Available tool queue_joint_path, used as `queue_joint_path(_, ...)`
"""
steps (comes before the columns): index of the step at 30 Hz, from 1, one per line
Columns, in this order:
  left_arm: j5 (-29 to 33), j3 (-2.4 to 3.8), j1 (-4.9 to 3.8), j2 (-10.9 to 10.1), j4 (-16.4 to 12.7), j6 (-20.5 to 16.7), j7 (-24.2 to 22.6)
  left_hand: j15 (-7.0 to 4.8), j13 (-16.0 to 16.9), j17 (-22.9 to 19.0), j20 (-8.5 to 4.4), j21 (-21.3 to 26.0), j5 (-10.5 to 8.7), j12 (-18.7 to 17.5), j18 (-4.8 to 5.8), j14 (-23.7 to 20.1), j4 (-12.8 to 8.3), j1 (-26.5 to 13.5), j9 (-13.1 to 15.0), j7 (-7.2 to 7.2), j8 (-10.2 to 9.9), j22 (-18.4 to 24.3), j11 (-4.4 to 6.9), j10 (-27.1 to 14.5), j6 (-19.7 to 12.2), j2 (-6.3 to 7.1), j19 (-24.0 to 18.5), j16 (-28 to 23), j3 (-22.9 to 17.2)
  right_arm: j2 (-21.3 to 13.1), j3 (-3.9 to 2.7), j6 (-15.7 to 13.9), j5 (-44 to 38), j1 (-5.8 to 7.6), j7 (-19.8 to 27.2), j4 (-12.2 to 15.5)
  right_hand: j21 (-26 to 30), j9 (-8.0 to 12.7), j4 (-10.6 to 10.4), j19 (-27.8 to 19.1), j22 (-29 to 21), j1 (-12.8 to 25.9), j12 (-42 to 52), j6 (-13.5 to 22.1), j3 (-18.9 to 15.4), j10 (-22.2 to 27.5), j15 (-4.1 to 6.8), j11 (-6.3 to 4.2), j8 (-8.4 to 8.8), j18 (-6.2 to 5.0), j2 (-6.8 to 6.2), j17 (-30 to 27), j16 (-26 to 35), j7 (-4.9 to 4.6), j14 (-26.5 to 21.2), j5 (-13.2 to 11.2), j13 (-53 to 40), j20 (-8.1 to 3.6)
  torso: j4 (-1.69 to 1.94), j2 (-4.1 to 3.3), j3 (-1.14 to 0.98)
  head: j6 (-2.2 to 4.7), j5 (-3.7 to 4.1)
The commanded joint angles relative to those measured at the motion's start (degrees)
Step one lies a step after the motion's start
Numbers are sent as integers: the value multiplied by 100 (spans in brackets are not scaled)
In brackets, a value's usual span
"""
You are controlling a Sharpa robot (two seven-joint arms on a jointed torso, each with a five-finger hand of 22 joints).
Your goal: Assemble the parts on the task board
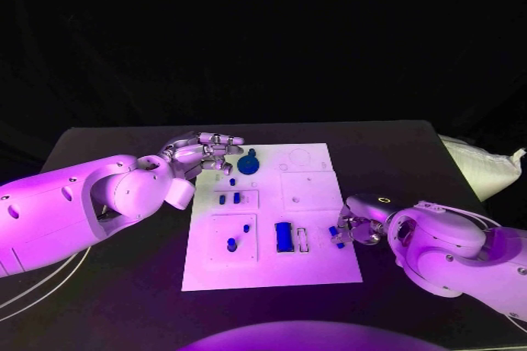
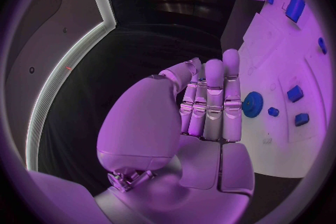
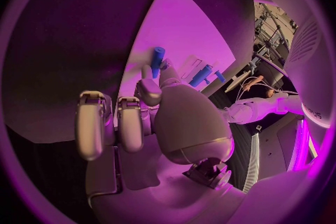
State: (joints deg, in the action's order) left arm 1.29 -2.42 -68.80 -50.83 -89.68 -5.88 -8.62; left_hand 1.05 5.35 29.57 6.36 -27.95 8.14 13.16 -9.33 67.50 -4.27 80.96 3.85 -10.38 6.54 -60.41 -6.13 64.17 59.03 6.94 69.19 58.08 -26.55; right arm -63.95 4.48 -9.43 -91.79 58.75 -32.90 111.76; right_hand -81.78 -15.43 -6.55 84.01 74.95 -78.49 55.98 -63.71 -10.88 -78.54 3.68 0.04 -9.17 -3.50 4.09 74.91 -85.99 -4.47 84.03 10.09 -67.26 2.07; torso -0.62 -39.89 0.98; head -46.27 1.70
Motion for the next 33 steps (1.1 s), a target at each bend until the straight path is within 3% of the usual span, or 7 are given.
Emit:
queue_joint_path(1, -4, 3, 2, 2, -10, 109, -21, -11, 9, -5, -2, 28, -9, 36, -106, -49, -28, -6, 2, -22, 13, 2, 0, -26, -14, -70, -53, -25, 3, 51, 27, 416, -509, -53, -101, -56, 14, 16, 72, 21, 20, -78, -39, -12, 18, 2, 49, -29, 30, 32, -3, 794, 10, 7, 456, -27, 5, -20, -1, 5, 9, -4, 2)
queue_joint_path(10, -4, 3, 3, -1, -12, 128, -8, -11, 9, -5, -2, 28, -9, 36, -106, -49, -28, -6, 2, -22, 13, 2, 0, -26, -14, -70, -53, -25, 3, 290, 27, 828, -1048, -131, -118, -149, 0, 9, 386, 31, 55, -479, -113, -37, 326, 34, 62, -43, 89, 39, 18, 835, -9, 12, 462, -200, 32, -36, 3, 9, 4, -2, -4)
queue_joint_path(17, -4, 3, 3, -10, -12, 130, 1, -11, 9, -5, -2, 28, -9, 36, -106, -49, -28, -6, 2, -22, 13, 2, 0, -26, -14, -70, -53, -25, 3, 367, 28, 1133, -1118, -158, -130, -180, 20, 23, 365, 16, 29, -360, -274, 1, 352, 90, 36, -10, 151, 35, -63, 850, -13, -25, 463, -364, 127, -18, -1, 1, 0, -1, -18)
queue_joint_path(20, -4, 3, 3, -12, -14, 126, 3, -9, 8, -11, 0, 30, -10, 40, -106, -53, -31, -14, 0, -23, 12, 2, -3, -41, -23, -68, -56, -24, 9, 372, 28, 992, -974, -161, -134, -186, 16, 28, 361, 20, 41, -326, -261, -12, 459, 83, 32, -18, 186, 35, -68, 853, -12, -32, 462, 78, 110, -14, -1, 1, 3, 7, -18)
queue_joint_path(25, -4, 3, 3, -11, -16, 131, 5, -9, 8, -11, 0, 30, -10, 40, -106, -53, -31, -14, 0, -23, 12, 2, -3, -41, -23, -68, -56, -24, 9, 368, 28, 687, -774, -163, -147, -196, 4, 44, 414, 32, 64, -324, -272, -65, 860, 85, 52, -30, 254, 38, -172, 862, -11, -14, 464, 1233, 97, -30, -2, -2, 1, 4, -9)
queue_joint_path(31, -4, 3, 3, -9, -15, 141, 8, -8, 6, -14, 1, 30, -9, 40, -106, -55, -35, -13, -1, -24, 10, 2, -4, -52, -30, -68, -58, -23, 10, 353, 28, 343, -527, -163, -178, -195, -9, 44, 380, 44, 89, -116, -291, -119, 1389, 47, 58, -44, 305, 45, -374, 882, -19, 0, 469, 1639, 101, -24, 2, 3, 3, -1, -5)
queue_joint_path(33, -4, 3, 3, -9, -16, 146, 9, -8, 6, -14, 1, 30, -9, 40, -106, -55, -35, -13, -1, -24, 10, 2, -4, -52, -30, -68, -58, -23, 10, 334, 27, 103, -259, -163, -181, -167, -25, 44, 161, 57, 116, 232, -257, -125, 1472, -2, 45, -33, 327, 50, -467, 904, -31, -1, 475, 1673, 82, -19, 4, 2, 2, -1, -4)
